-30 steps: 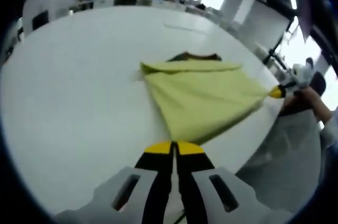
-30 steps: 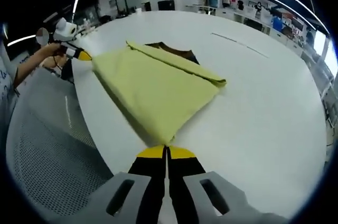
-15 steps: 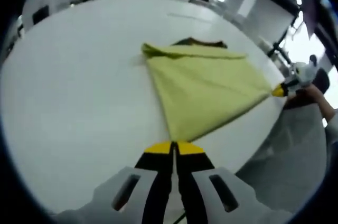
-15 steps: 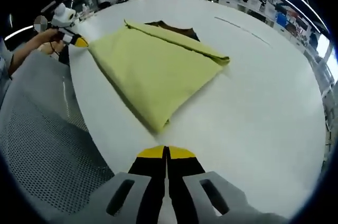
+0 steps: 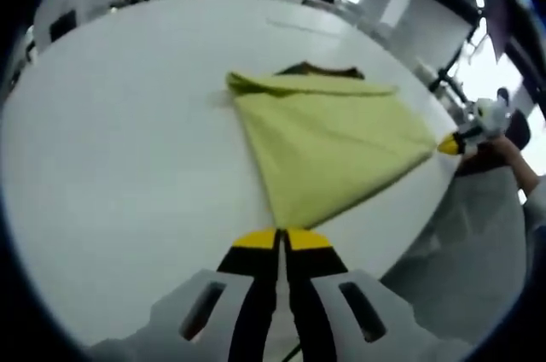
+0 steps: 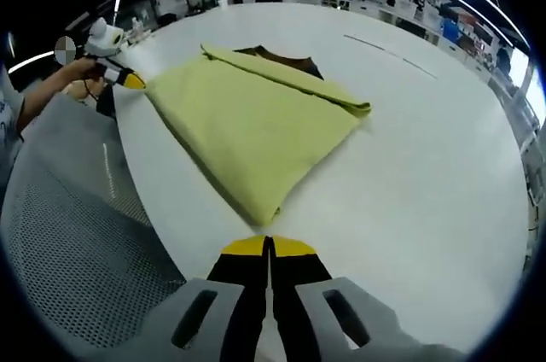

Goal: Fold the garment on the visible template until the final outline fits inside the template.

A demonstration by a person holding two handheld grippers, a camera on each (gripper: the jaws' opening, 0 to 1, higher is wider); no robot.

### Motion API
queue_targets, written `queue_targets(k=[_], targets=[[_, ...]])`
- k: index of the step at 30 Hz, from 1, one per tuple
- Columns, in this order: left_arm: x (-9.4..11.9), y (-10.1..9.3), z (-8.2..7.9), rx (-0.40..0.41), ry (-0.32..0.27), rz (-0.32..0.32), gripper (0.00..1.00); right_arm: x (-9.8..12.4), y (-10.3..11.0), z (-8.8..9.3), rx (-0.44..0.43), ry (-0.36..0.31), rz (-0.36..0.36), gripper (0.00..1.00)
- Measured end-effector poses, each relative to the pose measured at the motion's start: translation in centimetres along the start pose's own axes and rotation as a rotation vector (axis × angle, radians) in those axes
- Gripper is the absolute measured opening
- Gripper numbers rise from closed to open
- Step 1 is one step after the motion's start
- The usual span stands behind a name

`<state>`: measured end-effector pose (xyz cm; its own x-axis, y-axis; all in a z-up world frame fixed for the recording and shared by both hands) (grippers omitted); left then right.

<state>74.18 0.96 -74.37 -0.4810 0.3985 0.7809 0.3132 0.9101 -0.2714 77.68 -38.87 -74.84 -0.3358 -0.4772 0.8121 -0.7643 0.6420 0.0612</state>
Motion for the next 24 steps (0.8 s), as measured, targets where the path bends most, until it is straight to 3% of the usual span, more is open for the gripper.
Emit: queue_targets(k=[4,9,17,21,24], targets=[[0.3,0.1,0.3,-0.02,0.015,-0.004,0.01,0.3,0.0,-0.5,0.012,-0.009,0.003,0.01],[1.1,0.2,-0.4,-0.02,-0.016,-0.02,0.04,0.8,-0.1,-1.4,0.014,-0.033,0.016,0.01],[1.4,1.0,-3.8,-0.101,-0.078,-0.076,0.06,1.7,-0.9,-3.8,0.018,-0.091,0.046,0.01],[1.2,1.7,-5.9,-0.223,-0.098,-0.151,0.08,1.8,-1.3,-5.0,0.037,-0.111,0.058,0.03],[0.8,1.6,-7.8,-0.28,-0.141,-0.154,0.12,1.7,-2.0,-6.1,0.052,-0.128,0.07,0.04]])
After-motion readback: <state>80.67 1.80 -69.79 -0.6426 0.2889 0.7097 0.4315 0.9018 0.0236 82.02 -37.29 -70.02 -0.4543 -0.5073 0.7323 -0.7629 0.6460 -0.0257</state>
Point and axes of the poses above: the point that each gripper's makers call its tool centre point, and the gripper's own axes: x roughly backward along the fingers, y roughly to its left, z roughly out of its underside, the point moved 3 cm from there along x, roughly backward along the fingers, and after that the axes turned 2 degrees about y, right-handed, at the moved point
